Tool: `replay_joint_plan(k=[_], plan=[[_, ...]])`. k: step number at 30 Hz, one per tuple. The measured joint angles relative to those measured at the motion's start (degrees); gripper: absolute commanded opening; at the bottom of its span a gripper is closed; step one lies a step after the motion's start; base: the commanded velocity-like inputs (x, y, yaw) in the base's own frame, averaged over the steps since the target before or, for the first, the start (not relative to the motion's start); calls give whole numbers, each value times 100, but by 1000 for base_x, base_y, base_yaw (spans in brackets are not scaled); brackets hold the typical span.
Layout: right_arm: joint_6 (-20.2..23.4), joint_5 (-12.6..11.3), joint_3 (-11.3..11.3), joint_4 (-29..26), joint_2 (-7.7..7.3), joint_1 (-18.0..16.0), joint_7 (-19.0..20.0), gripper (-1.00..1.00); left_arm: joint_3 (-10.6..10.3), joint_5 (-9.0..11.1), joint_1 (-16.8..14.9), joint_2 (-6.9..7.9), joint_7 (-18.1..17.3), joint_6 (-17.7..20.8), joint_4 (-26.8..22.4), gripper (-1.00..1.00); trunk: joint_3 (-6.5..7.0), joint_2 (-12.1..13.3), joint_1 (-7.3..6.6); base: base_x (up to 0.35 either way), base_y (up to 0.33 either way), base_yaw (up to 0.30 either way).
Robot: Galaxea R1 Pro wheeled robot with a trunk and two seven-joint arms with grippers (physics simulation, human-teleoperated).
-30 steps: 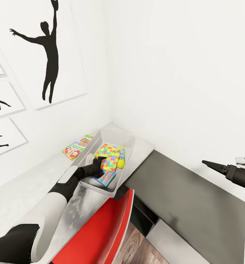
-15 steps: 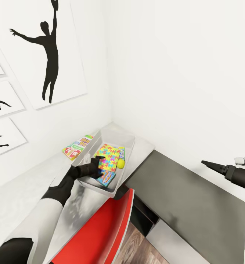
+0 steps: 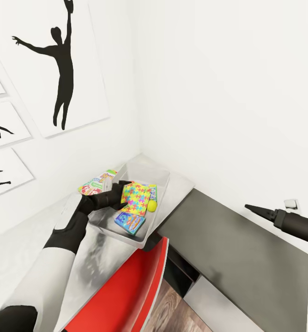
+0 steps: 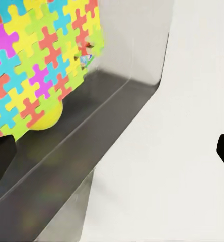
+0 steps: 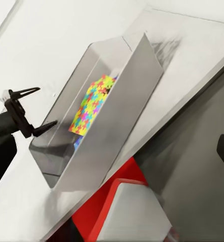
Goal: Put all the toys in the child's room - the three board games (two on the bed and one on the table), the two jigsaw puzzles on the table, and the tennis ball on the table - inside the toy box on the table in the child's room.
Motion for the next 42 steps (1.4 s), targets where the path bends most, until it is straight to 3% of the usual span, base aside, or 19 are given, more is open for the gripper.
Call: replay_joint_plan(k=[7, 11, 12, 14, 16, 22, 42], plan=[[2, 24, 431, 0, 140, -406, -274, 100, -157, -260, -251, -3, 28, 74, -371, 100, 0, 0, 0, 0, 0, 0], [5, 19, 870, 0, 372, -884, -772, 100, -415, -460, -522, -2, 34, 142, -487, 100, 0, 0, 0, 0, 0, 0], [5, 25, 873, 0, 374, -889, -777, 100, -416, -466, -525, -1, 35, 145, -488, 100, 0, 0, 0, 0, 0, 0], [6, 13, 1070, 2, 503, -1120, -1150, 100, -499, -522, -689, 12, 40, 225, -514, 100, 0, 0, 0, 0, 0, 0], [6, -43, 1134, 66, 568, -1184, -1215, 100, -508, -590, -624, 77, -24, 161, -577, 100, 0, 0, 0, 0, 0, 0], [5, -38, 1123, 259, 753, -1217, -1406, 100, -404, -713, -432, 260, -36, 37, -626, 100, 0, 0, 0, 0, 0, 0], [5, -42, 1123, 286, 754, -1217, -1480, 100, -404, -711, -422, 261, -36, 35, -626, 100, 0, 0, 0, 0, 0, 0]])
